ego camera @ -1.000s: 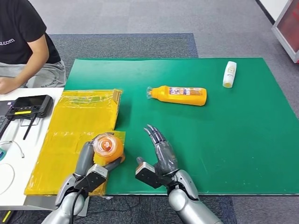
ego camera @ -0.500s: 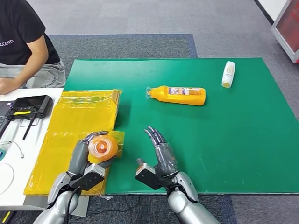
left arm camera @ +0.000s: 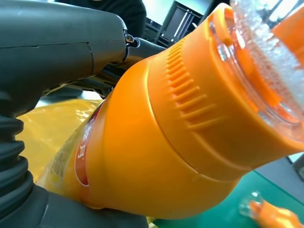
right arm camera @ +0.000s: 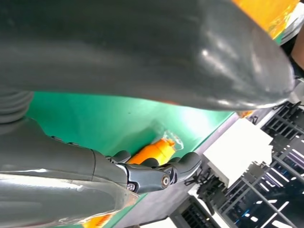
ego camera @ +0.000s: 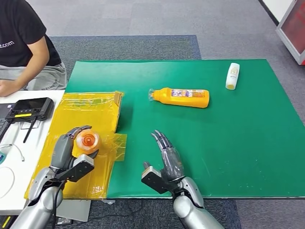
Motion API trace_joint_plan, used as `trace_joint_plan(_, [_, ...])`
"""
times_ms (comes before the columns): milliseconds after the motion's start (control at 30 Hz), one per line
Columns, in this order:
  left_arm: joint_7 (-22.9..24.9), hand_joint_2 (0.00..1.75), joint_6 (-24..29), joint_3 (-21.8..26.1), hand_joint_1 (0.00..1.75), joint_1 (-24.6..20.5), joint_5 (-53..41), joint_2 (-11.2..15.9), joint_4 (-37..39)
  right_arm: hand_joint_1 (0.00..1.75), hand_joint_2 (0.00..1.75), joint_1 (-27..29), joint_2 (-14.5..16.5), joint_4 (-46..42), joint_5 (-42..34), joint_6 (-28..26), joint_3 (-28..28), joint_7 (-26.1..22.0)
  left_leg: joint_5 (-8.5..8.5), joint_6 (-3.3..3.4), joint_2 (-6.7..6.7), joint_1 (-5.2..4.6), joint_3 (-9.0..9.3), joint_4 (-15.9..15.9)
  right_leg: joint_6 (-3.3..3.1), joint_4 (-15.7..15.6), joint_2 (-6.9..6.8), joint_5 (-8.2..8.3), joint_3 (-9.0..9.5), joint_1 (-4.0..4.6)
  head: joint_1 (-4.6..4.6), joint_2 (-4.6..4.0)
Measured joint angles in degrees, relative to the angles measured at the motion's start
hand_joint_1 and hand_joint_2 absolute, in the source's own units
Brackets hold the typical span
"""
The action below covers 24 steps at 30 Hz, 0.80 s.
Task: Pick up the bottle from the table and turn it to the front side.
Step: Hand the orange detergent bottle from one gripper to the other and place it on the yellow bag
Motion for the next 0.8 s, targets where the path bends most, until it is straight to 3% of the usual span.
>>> trace_joint_plan(367, [-0.32, 1.75, -6.30, 2.13, 1.75, -3.00, 2.70, 0.70, 2.52, 0.00, 0.00, 0.07, 0.86, 1.60, 0.44, -0.09, -0.87, 0.16, 0.02, 0.00, -0.01, 0.00, 0.11, 0.00, -0.02, 0.00, -0.01, 0.02, 0.13, 0.00, 0.01, 0.00])
trace_joint_plan(800, [-3.14, 1.75, -11.31, -1.03, 1.75, -8.54, 4.06, -1.21, 10.92, 0.00, 0.00, -1.44, 2.46, 4.55, 0.16, 1.83, -0.74, 0.68, 0.01, -0.01, -0.01, 0.00, 0.42, 0.00, -0.03, 0.00, 0.00, 0.03, 0.44, 0.00, 0.01, 0.00])
